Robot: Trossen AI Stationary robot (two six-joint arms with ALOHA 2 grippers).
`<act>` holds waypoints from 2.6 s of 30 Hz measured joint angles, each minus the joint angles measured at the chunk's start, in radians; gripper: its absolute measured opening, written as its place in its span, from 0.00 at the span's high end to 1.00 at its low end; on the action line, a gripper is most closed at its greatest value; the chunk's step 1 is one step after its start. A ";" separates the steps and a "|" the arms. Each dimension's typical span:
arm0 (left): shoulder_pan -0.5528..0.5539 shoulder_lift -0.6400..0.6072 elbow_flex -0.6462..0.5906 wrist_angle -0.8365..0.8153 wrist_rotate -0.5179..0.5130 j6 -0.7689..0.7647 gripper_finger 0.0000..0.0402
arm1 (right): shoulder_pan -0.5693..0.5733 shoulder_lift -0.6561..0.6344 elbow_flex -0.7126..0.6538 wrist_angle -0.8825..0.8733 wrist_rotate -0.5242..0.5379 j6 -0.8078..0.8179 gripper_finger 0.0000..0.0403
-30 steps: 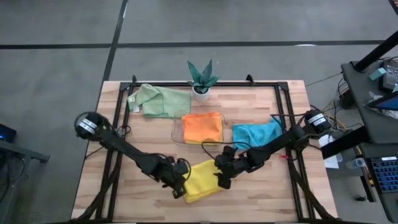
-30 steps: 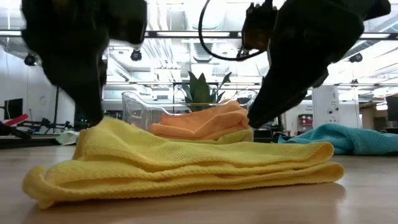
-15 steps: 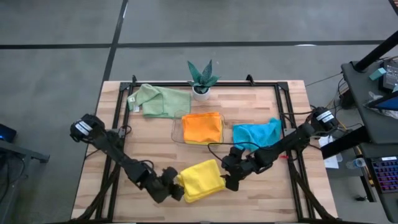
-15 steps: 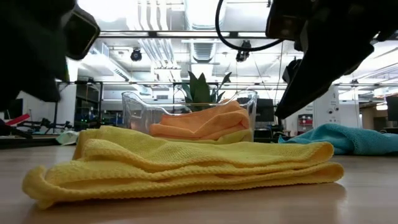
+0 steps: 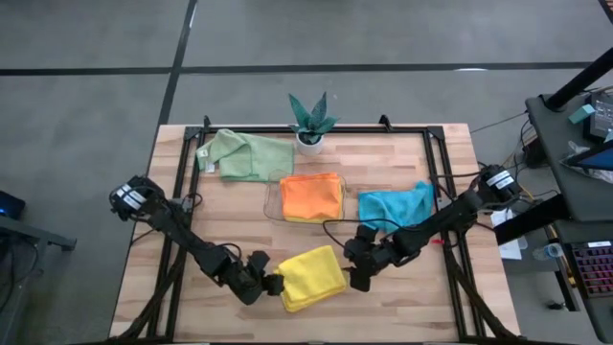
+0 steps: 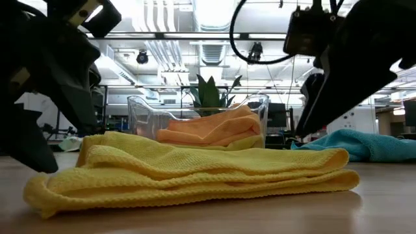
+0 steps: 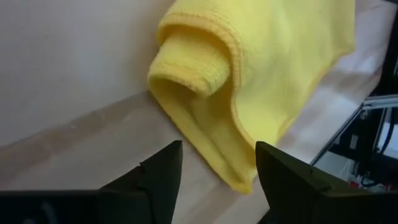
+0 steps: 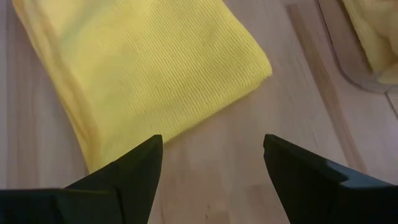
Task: Fold microfiber towels
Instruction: Put the folded yellow microfiber towel into the transparent bin
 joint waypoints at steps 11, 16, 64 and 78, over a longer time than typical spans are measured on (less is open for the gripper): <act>0.020 0.002 0.001 0.004 -0.067 -0.005 0.53 | -0.021 0.001 -0.121 0.285 0.000 0.135 0.34; 0.020 0.042 0.002 0.061 -0.086 0.004 0.53 | -0.020 0.001 -0.161 0.385 -0.003 0.217 0.34; 0.024 0.057 0.002 0.176 -0.077 0.128 0.82 | 0.007 0.178 -0.076 0.550 0.026 0.165 0.96; -0.023 0.042 -0.008 0.144 0.035 -0.075 0.42 | 0.009 0.178 -0.091 0.566 0.037 0.177 0.97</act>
